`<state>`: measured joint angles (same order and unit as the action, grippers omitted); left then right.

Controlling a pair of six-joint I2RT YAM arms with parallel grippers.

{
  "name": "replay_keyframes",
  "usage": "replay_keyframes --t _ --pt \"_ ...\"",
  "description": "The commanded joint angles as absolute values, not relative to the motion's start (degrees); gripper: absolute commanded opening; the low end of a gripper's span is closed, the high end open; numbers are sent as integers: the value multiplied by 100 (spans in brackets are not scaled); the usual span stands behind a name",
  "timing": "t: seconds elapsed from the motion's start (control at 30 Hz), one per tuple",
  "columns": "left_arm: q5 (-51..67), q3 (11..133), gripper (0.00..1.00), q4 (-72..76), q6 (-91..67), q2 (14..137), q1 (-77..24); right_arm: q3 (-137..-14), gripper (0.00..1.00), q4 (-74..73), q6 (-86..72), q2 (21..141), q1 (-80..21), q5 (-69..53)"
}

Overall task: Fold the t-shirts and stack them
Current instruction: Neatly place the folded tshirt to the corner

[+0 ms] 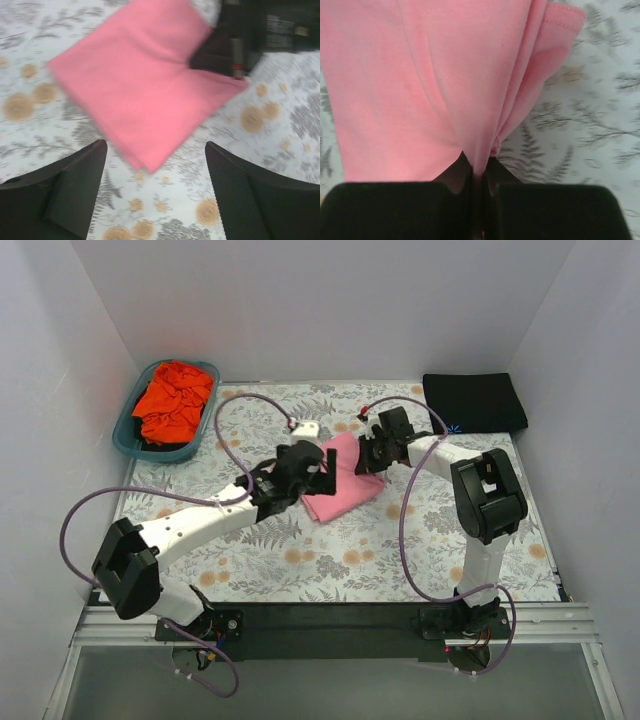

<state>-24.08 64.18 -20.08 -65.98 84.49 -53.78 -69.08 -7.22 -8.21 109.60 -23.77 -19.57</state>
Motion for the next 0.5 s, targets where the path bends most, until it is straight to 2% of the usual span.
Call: replay_keyframes --t 0.0,0.27,0.4,0.47 --pt "-2215 6039 81 -2442 -6750 7929 -4370 -7810 1 -1852 298 11257 -2084 -906" --pt "-1530 4949 87 -2391 -6935 7409 -2244 -9684 1 -2557 1220 12066 -1425 -28" --pt "-1837 4668 96 -2453 -7005 7331 -1960 -10554 1 -2593 1581 12532 -1266 693" --pt "-2029 4483 98 -2391 -7197 7321 -1951 -11055 1 -2593 1739 12769 -1178 1009"
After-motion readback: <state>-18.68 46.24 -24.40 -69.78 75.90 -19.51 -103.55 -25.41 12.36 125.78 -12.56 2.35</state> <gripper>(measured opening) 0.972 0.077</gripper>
